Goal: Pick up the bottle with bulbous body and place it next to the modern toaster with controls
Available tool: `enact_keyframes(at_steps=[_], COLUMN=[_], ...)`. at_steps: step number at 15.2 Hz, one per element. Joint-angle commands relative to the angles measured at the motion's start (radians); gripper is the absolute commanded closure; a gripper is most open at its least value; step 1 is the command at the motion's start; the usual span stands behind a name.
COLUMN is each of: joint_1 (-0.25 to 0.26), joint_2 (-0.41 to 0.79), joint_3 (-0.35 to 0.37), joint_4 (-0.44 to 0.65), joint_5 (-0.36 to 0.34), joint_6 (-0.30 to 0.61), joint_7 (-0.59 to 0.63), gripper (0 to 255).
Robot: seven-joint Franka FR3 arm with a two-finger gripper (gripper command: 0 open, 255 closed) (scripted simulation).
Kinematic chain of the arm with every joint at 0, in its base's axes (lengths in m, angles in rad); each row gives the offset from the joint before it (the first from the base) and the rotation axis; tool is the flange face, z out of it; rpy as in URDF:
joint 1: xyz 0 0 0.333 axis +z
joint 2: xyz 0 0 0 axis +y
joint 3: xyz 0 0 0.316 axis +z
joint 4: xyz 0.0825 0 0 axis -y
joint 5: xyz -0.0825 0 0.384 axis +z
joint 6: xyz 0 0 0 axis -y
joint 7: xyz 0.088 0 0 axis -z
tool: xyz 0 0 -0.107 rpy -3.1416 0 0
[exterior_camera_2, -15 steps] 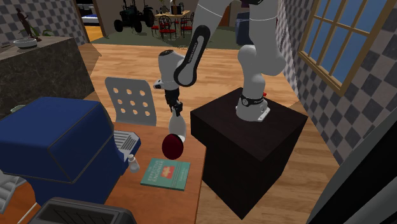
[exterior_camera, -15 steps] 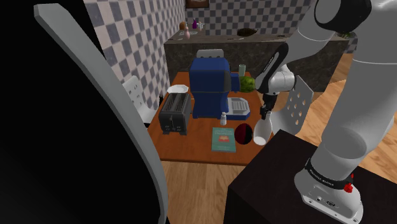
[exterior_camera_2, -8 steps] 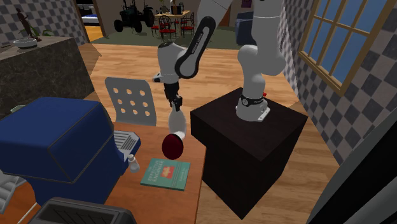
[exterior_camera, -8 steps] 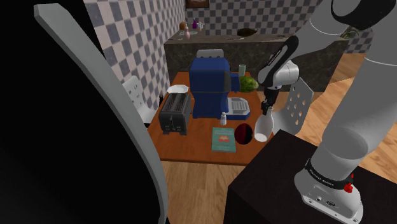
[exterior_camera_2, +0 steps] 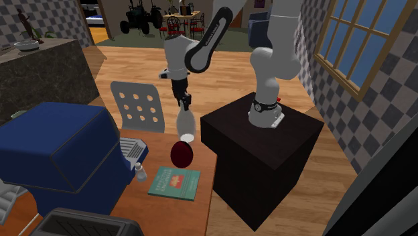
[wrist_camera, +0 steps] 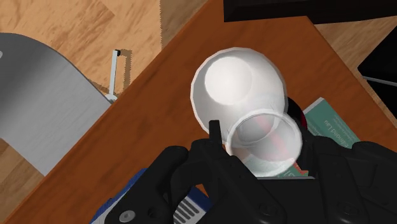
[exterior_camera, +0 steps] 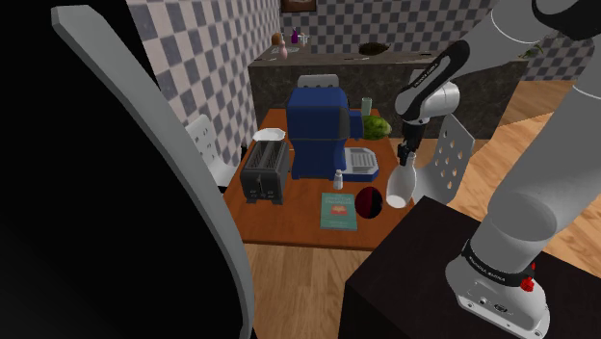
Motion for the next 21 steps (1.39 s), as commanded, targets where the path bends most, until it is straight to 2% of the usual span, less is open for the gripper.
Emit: enact_keyframes(at_steps=[1,10,21], joint_1=[-0.002,-0.012,-0.020], joint_2=[-0.029,-0.139,-0.240], joint_3=[0.001,0.015,0.039], joint_4=[0.005,0.044,0.116], joint_5=[-0.019,-0.072,-0.099], joint_6=[-0.032,-0.172,-0.341], joint_7=[0.014,0.054,0.079], gripper=[255,255,255])
